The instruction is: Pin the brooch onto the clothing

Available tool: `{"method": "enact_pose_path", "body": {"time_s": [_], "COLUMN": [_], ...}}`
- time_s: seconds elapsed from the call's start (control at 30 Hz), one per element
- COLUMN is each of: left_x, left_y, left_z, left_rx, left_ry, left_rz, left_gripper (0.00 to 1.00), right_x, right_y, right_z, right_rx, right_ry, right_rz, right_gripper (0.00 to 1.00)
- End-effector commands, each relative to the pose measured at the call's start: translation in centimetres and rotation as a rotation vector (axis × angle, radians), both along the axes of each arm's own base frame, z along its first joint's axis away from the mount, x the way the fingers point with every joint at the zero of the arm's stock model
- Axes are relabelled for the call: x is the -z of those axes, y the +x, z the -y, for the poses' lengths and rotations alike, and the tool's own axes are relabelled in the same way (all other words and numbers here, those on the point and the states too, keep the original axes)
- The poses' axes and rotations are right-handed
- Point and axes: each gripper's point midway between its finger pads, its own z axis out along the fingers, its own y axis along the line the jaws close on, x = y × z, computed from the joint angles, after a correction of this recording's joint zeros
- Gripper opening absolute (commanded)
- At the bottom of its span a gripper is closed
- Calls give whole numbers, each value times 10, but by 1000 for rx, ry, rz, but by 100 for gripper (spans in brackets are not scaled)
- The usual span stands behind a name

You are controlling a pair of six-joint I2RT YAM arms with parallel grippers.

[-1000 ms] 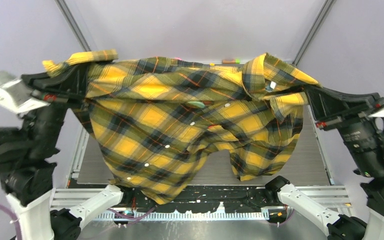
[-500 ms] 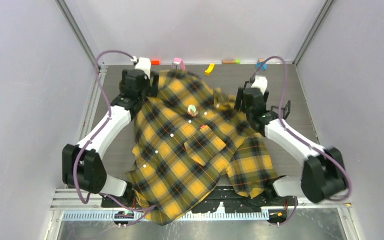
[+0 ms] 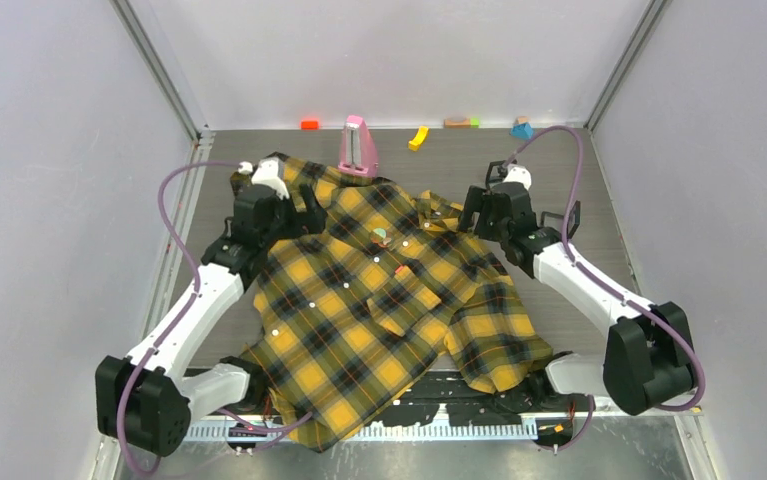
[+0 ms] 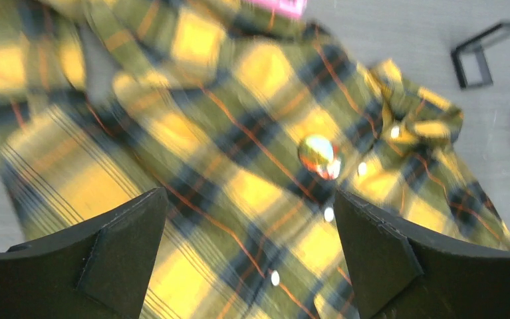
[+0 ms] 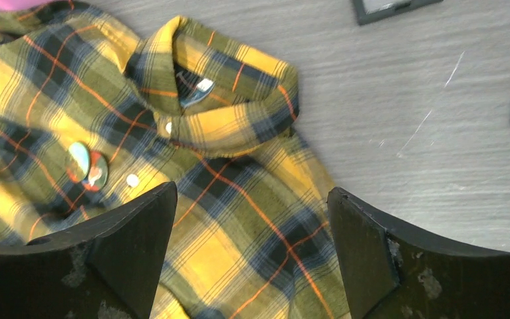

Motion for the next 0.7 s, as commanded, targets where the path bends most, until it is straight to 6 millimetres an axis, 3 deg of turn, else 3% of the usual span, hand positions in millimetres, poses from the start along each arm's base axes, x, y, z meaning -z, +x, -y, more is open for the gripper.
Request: {"method": "enact_pose_path", "body": {"time_s": [0.0, 0.17, 0.3, 0.43, 0.67], "left_x": [43, 81, 106, 144, 173], "left_y": [-24, -38, -42, -51, -71], "left_z": [24, 29, 27, 10, -14], "left_rx": [23, 6, -25, -89, -219], "left_ry": [-198, -259, -290, -245, -277], "left_rz": [-151, -248, -286, -324, -369], "left_gripper": [100, 100, 100, 100, 100], "right_x": [11, 40, 62, 90, 123], "right_y": [-28, -52, -59, -64, -72], "right_z": [-14, -20, -22, -33, -24], "right_rx": [-22, -28, -24, -62, 9], "right_ry": [120, 194, 218, 235, 228], "right_rz": [-85, -161, -201, -285, -376], "right_gripper": [89, 88, 88, 87, 85]}}
